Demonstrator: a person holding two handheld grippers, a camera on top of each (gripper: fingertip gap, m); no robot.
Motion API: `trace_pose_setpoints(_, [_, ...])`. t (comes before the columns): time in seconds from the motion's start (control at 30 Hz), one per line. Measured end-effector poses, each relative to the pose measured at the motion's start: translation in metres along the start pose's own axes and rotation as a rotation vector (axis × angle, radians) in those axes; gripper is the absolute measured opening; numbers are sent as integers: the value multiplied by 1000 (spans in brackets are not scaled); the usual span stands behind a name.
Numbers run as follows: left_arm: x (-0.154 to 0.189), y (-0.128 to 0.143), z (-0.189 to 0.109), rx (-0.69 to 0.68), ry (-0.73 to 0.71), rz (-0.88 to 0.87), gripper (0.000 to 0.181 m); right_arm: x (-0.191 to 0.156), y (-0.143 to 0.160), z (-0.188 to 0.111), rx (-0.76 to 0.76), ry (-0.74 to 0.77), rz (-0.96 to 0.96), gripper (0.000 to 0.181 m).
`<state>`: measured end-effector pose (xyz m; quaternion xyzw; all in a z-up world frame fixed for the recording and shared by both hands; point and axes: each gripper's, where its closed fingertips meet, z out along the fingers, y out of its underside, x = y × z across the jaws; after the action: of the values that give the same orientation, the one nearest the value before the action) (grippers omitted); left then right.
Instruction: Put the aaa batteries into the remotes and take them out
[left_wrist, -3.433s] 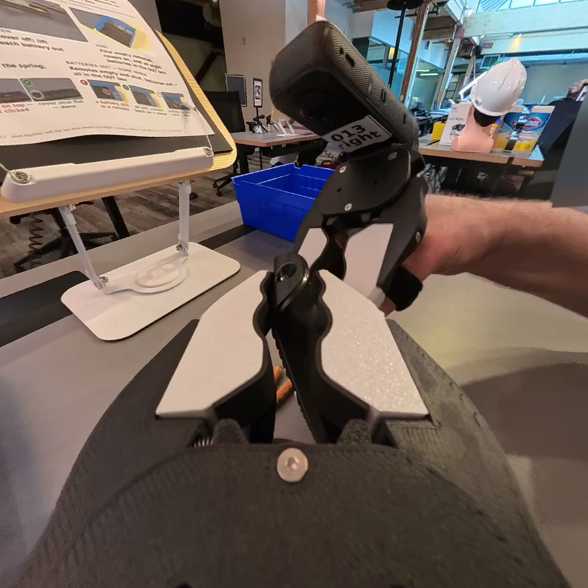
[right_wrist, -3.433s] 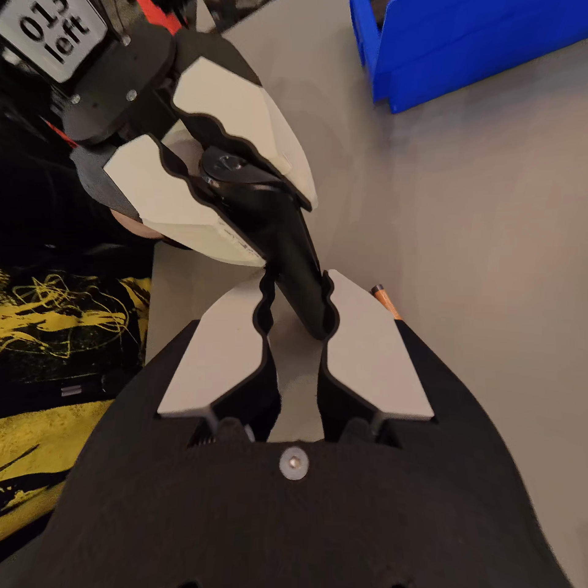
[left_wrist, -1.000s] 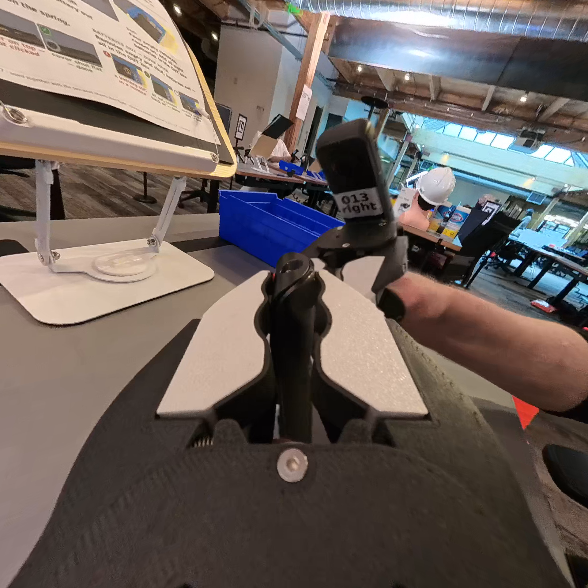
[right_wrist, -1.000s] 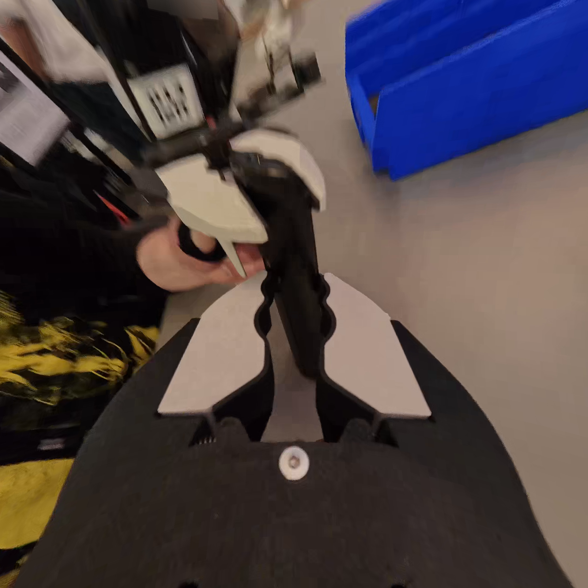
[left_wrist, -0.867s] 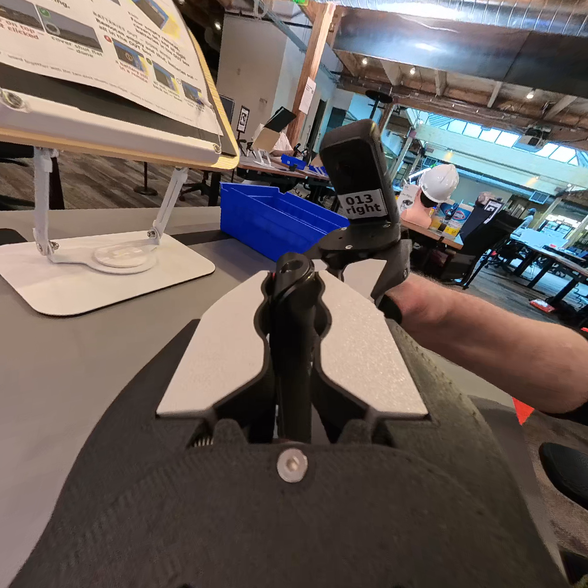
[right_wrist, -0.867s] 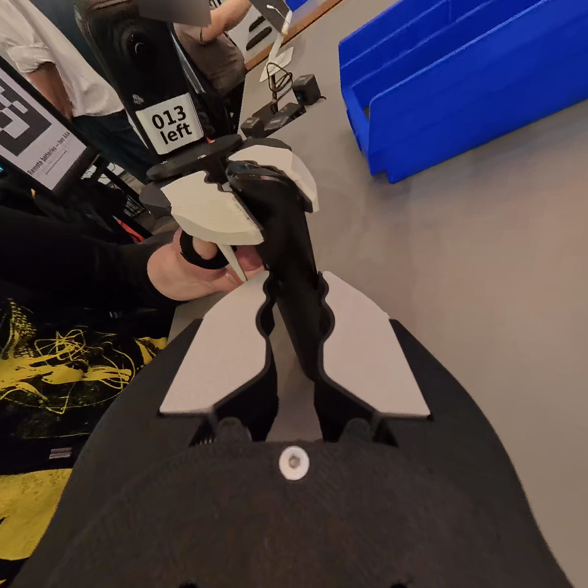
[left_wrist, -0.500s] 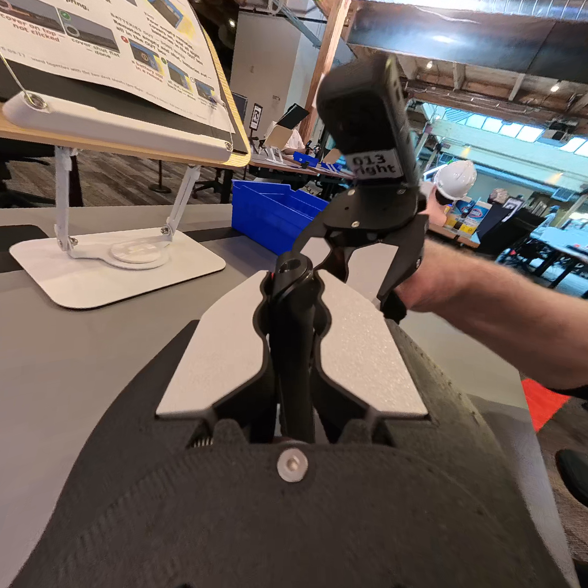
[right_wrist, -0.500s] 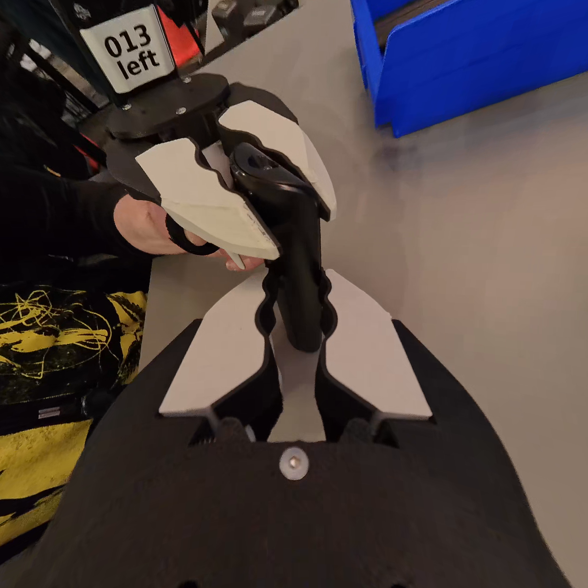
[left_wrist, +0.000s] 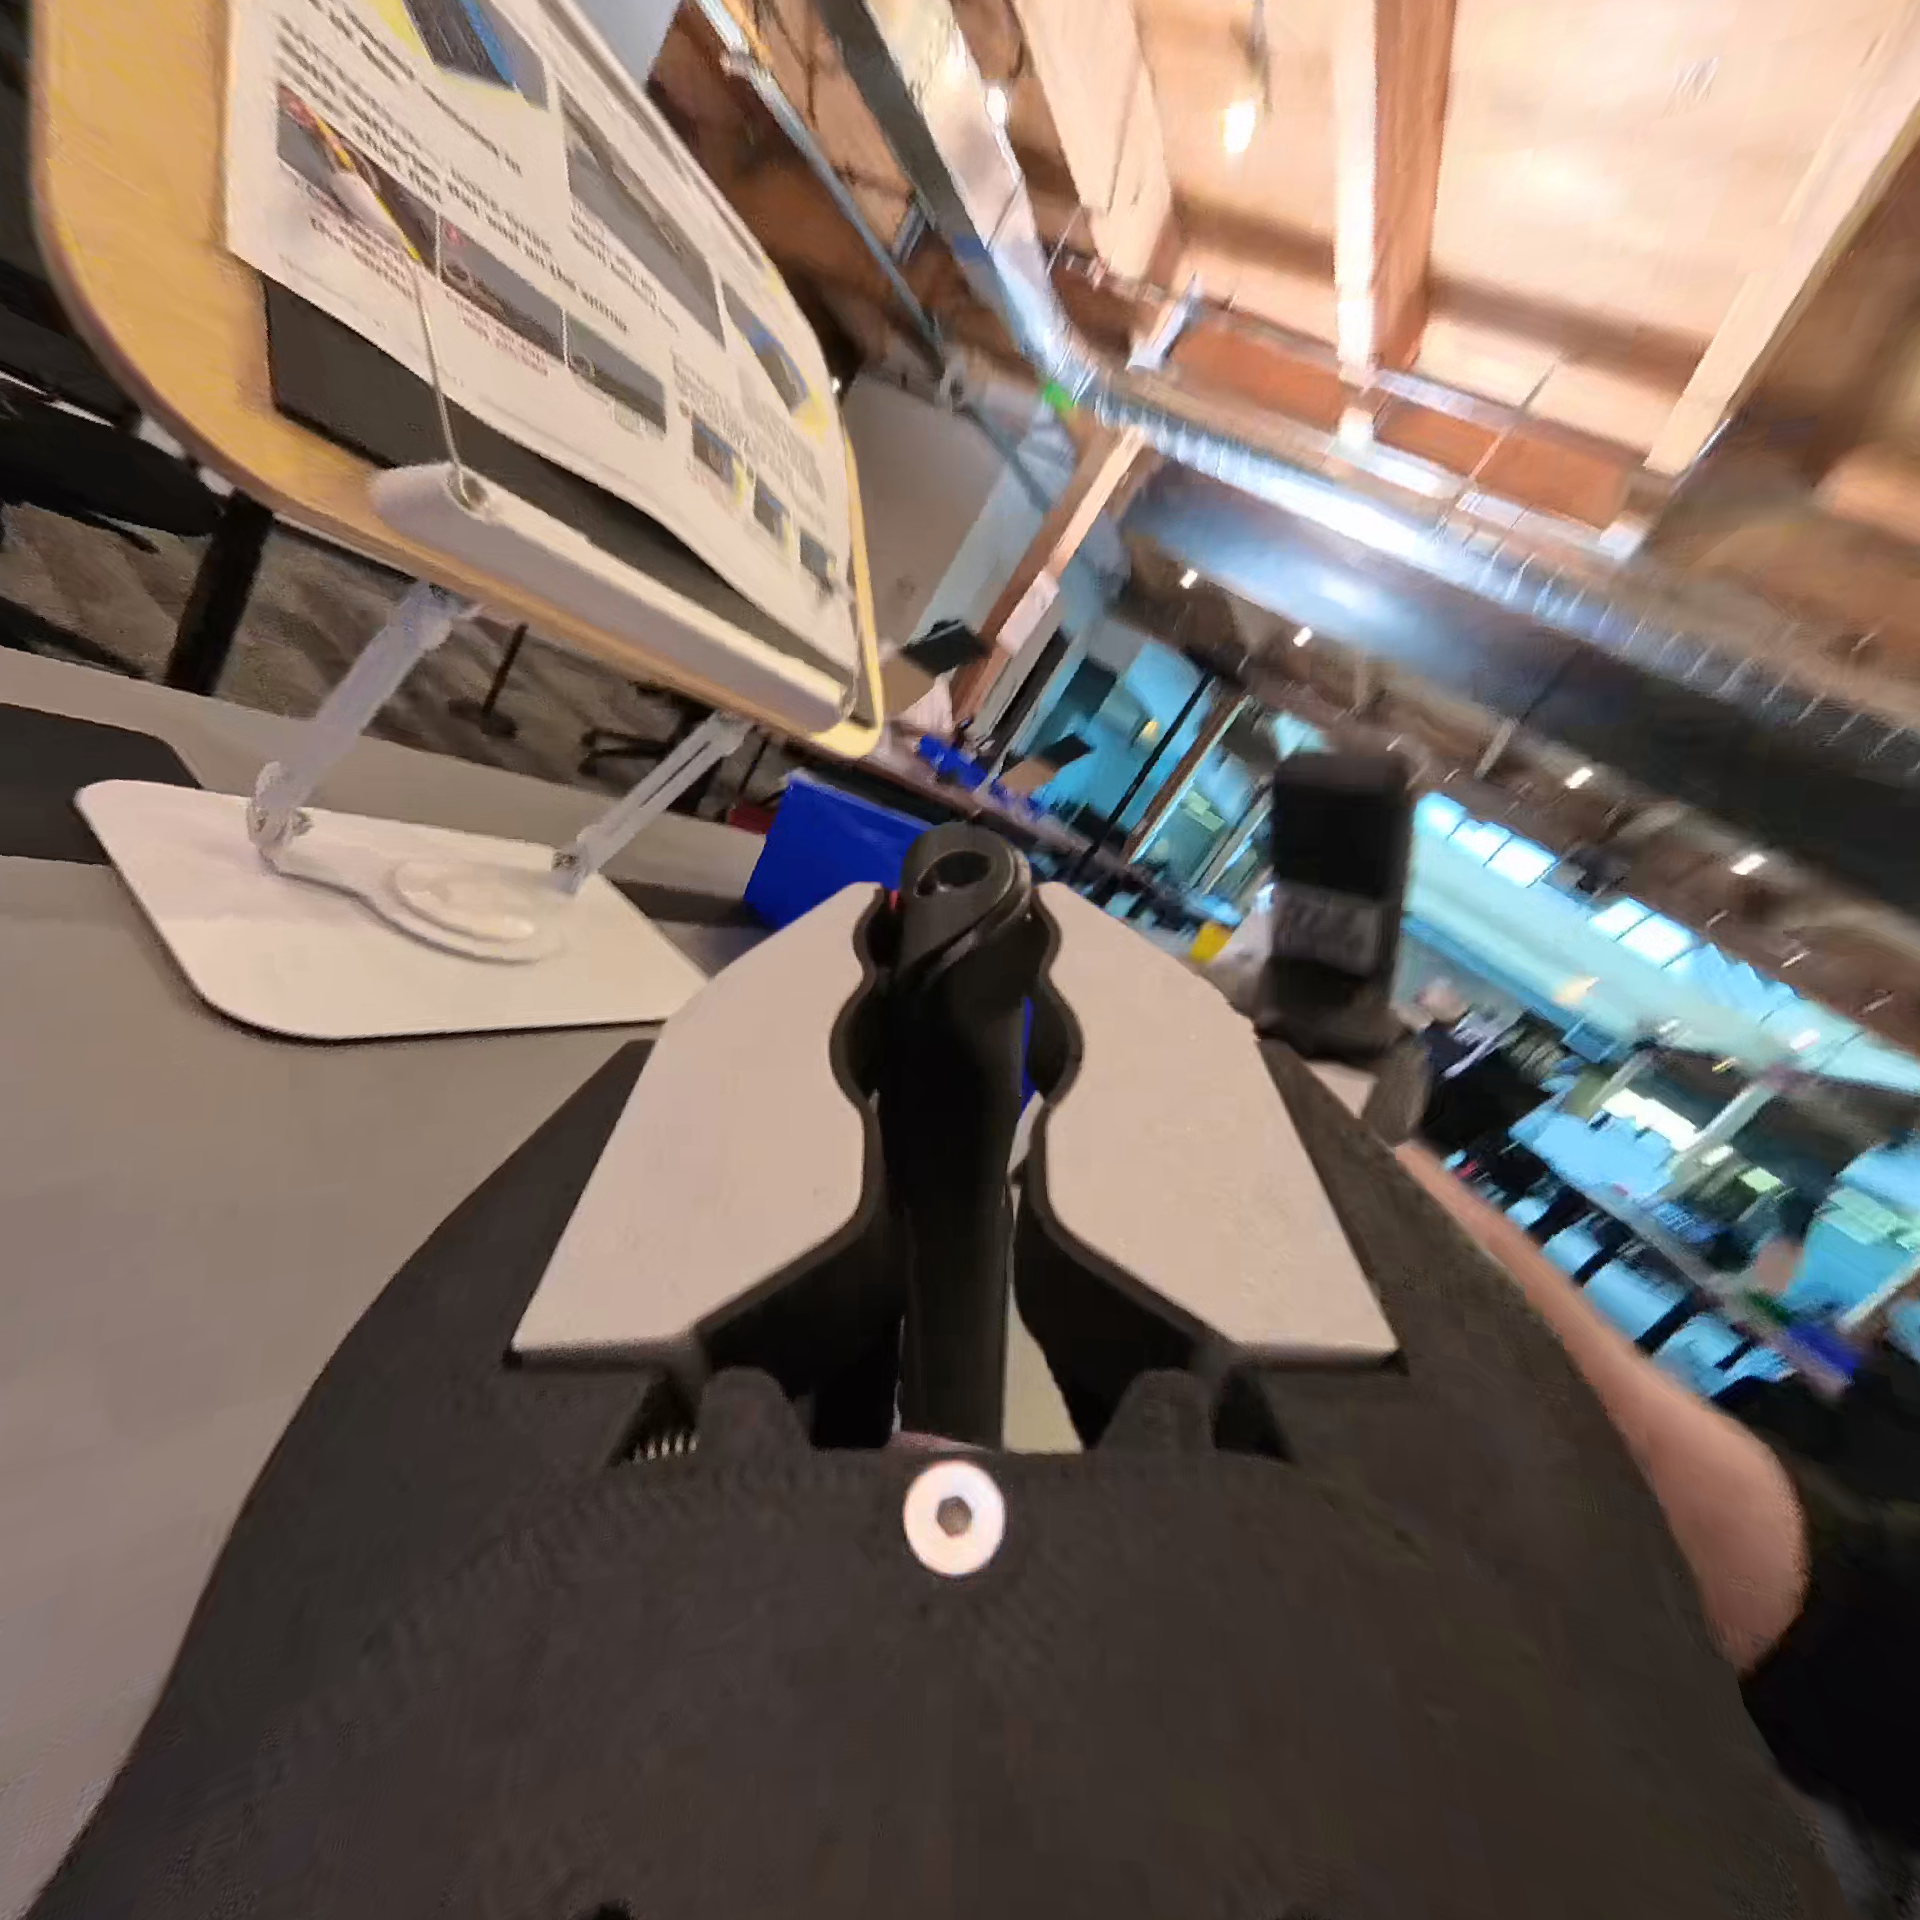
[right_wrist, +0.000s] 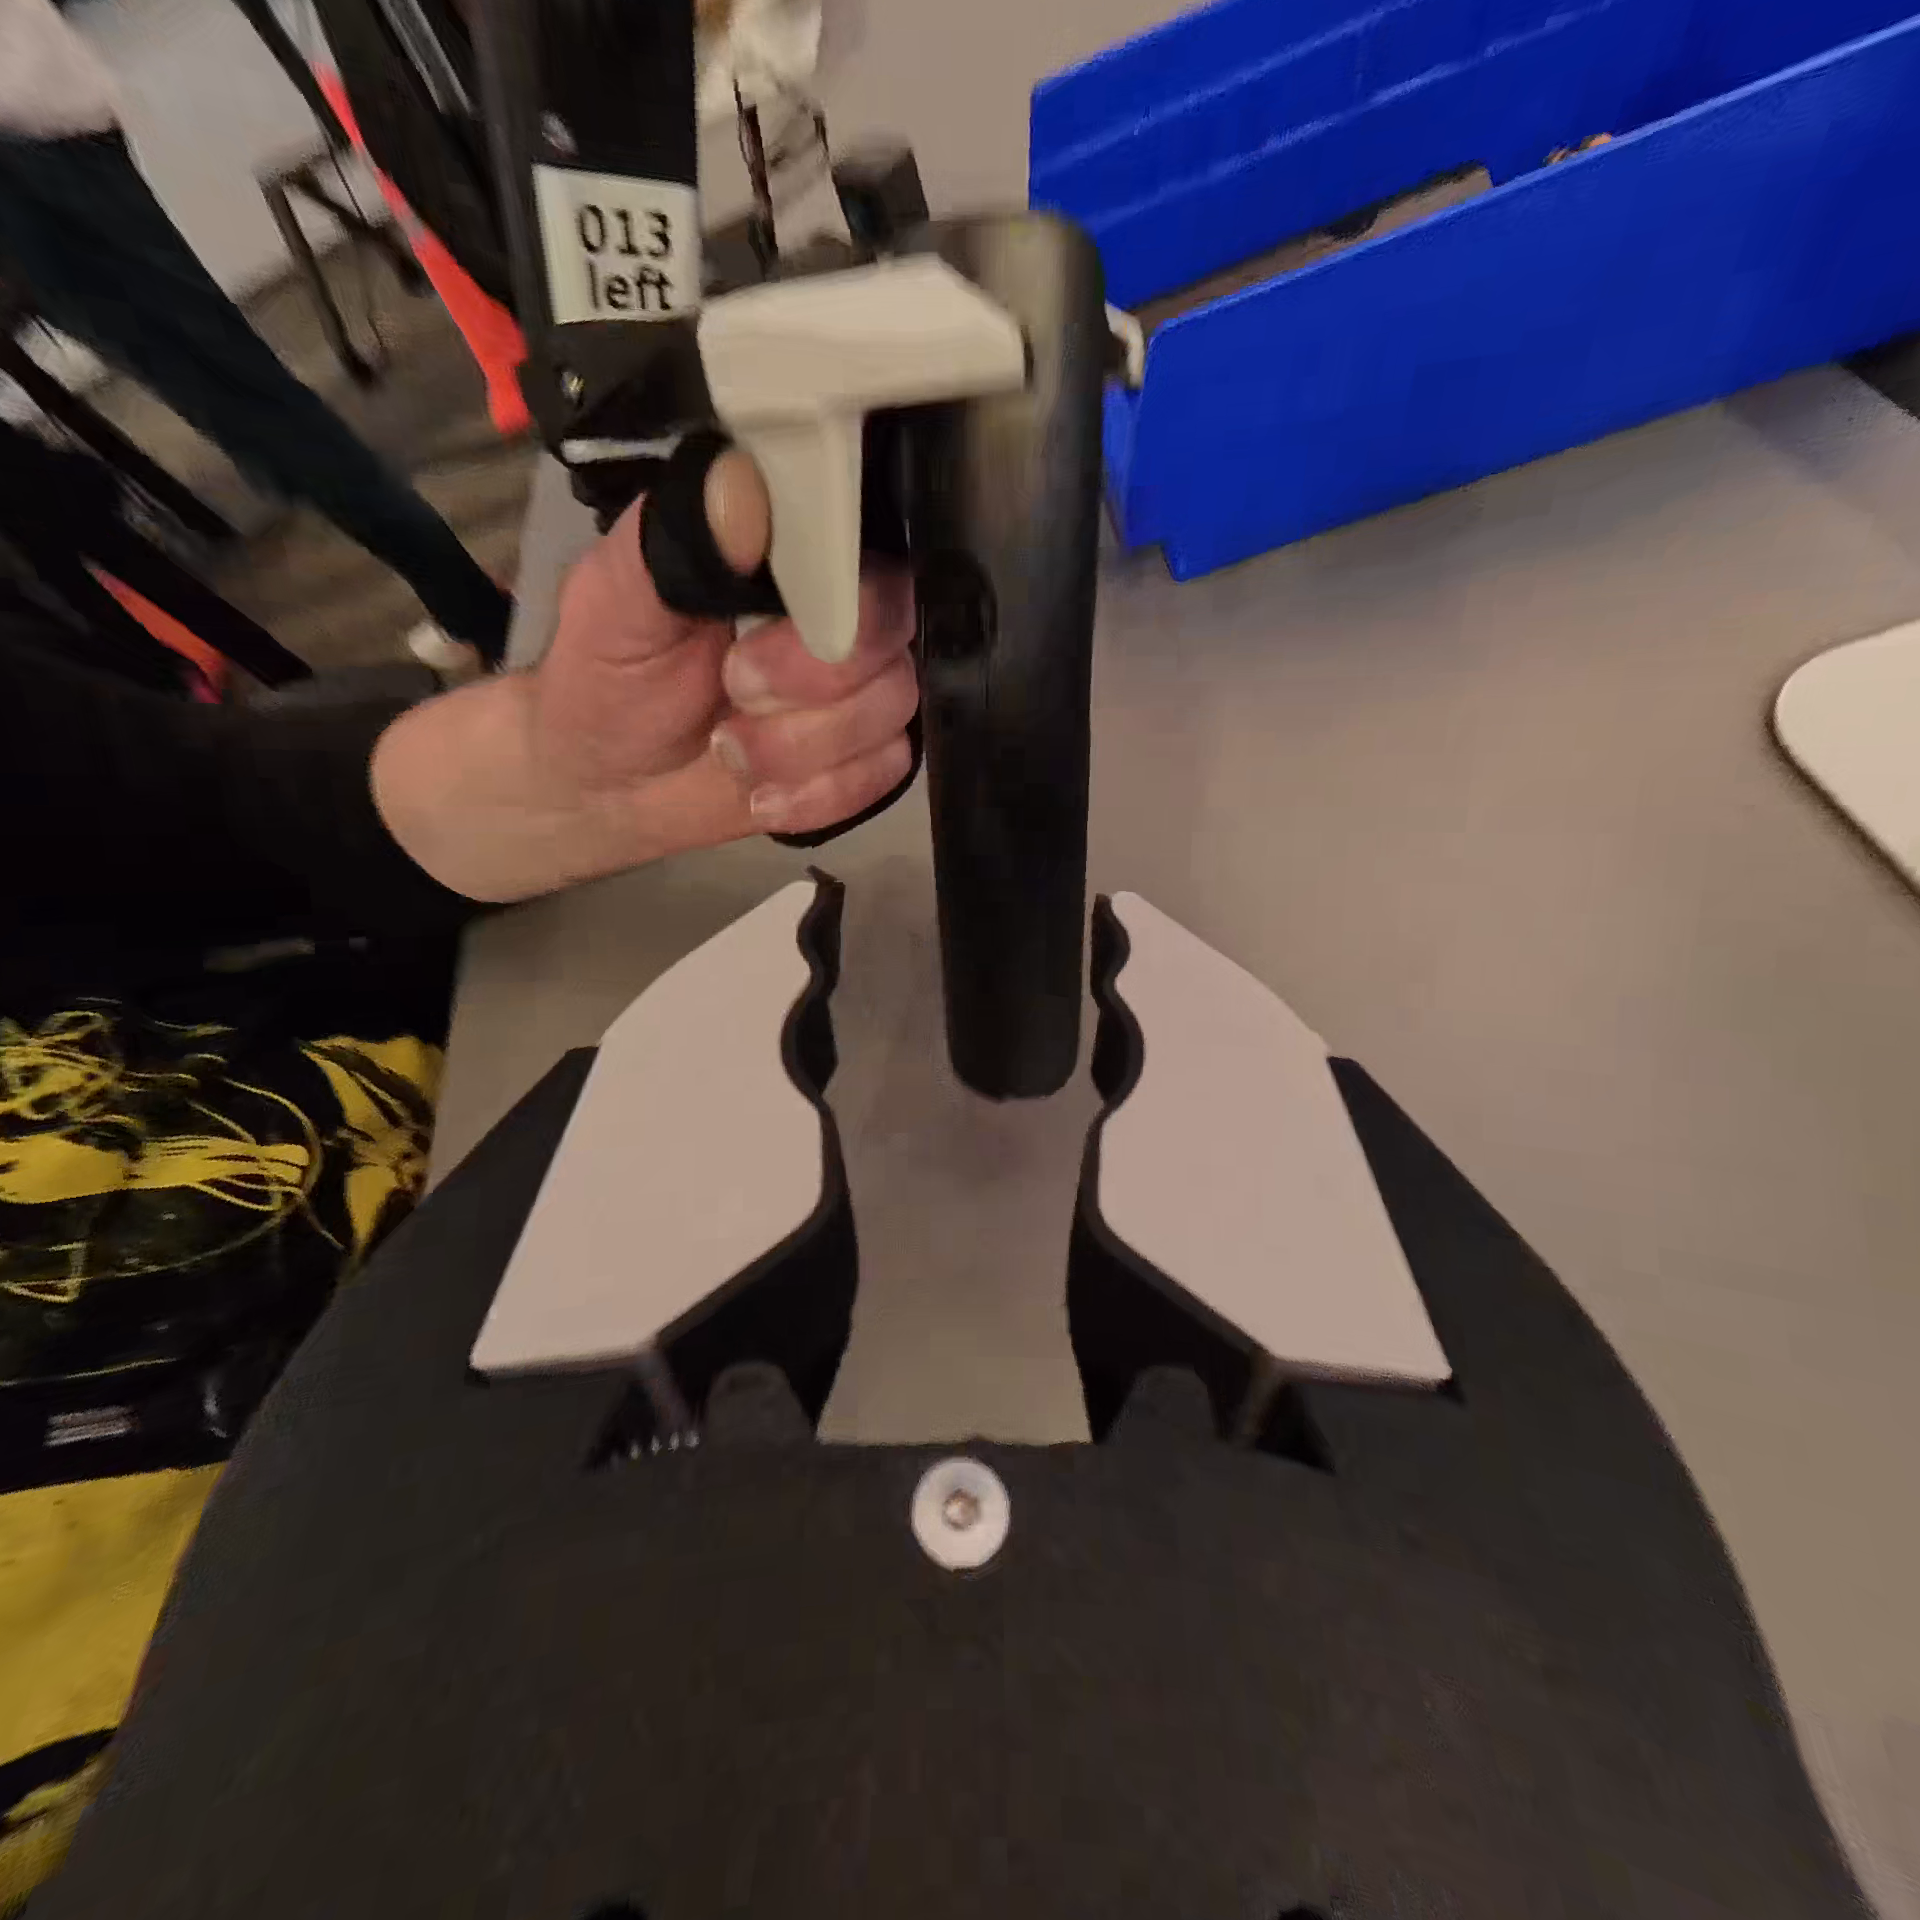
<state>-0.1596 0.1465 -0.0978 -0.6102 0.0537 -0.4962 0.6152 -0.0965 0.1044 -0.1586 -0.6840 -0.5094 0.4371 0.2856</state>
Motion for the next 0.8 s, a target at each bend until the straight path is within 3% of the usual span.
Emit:
trace_pose_setpoints(0.1, [3, -15, -4, 116, 62, -140, 23, -1, 17, -3, 152, -76, 177, 48])
trace_pose_setpoints(0.2, [10, -19, -4, 160, 89, -166, 23, -13, 23, 6, 259, -181, 278, 45])
trace_pose_setpoints(0.3, [14, -27, -5, 210, 107, -207, 24, -19, 15, 5, 383, -232, 280, 20])
trace_pose_setpoints(0.43, [12, -24, -3, 217, 79, -202, 24, -22, 26, 7, 360, -248, 298, 34])
trace_pose_setpoints(0.53, [18, -32, -5, 238, 75, -150, 24, -25, 30, 1, 388, -252, 320, 26])
trace_pose_setpoints(0.6, [21, -33, -4, 246, 64, -120, 23, -28, 34, 2, 390, -251, 331, 9])
trace_pose_setpoints(0.8, [28, -37, -5, 277, 67, -96, 24, -25, 30, 1, 425, -253, 354, 6])
